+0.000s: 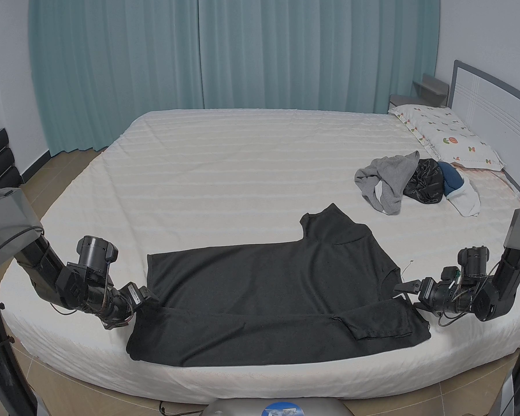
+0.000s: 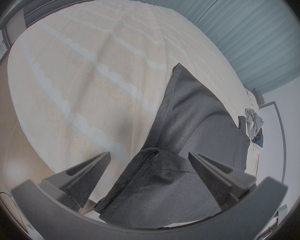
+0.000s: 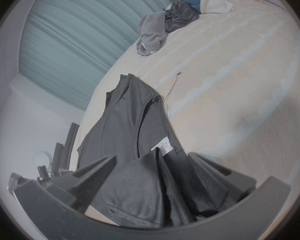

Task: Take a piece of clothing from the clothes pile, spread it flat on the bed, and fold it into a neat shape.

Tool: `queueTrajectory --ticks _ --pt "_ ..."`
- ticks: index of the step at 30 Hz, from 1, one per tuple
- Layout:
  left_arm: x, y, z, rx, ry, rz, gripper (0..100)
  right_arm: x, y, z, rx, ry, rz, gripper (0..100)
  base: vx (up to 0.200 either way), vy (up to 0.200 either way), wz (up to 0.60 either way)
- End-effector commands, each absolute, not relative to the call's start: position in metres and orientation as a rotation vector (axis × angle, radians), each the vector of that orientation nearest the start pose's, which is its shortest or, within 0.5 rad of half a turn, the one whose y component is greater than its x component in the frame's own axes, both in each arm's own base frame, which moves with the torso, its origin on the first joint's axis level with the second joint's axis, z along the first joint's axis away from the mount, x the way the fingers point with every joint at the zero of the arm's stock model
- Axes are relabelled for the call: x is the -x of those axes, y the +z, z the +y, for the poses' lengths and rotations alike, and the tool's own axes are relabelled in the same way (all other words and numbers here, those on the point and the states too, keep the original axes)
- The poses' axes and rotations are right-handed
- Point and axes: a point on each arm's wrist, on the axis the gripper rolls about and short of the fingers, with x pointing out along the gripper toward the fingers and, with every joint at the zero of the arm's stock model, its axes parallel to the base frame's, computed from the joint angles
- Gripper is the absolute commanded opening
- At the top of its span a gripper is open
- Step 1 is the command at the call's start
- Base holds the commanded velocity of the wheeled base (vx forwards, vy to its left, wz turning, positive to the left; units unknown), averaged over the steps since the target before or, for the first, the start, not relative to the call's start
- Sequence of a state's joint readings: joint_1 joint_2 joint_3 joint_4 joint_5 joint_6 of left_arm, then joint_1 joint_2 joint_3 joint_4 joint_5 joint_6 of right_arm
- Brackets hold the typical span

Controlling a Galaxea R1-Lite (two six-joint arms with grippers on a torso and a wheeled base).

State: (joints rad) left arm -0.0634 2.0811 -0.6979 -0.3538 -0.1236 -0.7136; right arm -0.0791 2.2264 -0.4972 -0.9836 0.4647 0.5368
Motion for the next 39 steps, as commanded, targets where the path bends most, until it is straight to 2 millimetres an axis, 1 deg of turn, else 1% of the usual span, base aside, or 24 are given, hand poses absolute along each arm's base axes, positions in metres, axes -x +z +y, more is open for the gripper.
queueTrajectory --ticks 1,5,11,19,23,27,30,34,39 --pt "-0.306 0.019 -0.019 0.691 0.212 1.034 100 -0.301 -0.011 -0.013 -0.741 0.158 0.81 100 0.0 0.0 0.0" --pt "-0.312 0.026 -0.019 0.773 0.242 0.99 100 -0.302 -0.008 -0.014 -0.787 0.139 0.804 100 0.0 0.0 0.0" --pt "-0.311 0.033 -0.019 0.799 0.24 0.971 100 -0.302 -0.005 -0.015 -0.801 0.137 0.796 100 0.2 0.0 0.0" --pt "-0.312 0.036 -0.017 0.806 0.238 0.953 100 -0.302 -0.005 -0.013 -0.799 0.141 0.799 100 0.0 0.0 0.0" --pt "-0.318 0.041 -0.014 0.813 0.235 0.926 100 -0.302 -0.005 -0.013 -0.799 0.141 0.799 100 0.0 0.0 0.0" --pt "-0.338 0.05 -0.015 0.828 0.22 0.866 100 -0.301 -0.005 -0.013 -0.801 0.141 0.8 100 0.0 0.0 0.0" --pt "-0.352 0.05 -0.015 0.834 0.207 0.844 100 -0.301 -0.005 -0.013 -0.804 0.138 0.801 100 0.0 0.0 0.0" --pt "-0.376 0.05 -0.017 0.84 0.18 0.808 100 -0.3 -0.005 -0.013 -0.817 0.135 0.807 100 0.0 0.0 0.0" --pt "-0.403 0.033 -0.02 0.821 0.17 0.8 100 -0.299 -0.005 -0.012 -0.821 0.134 0.809 100 0.0 0.0 0.0"
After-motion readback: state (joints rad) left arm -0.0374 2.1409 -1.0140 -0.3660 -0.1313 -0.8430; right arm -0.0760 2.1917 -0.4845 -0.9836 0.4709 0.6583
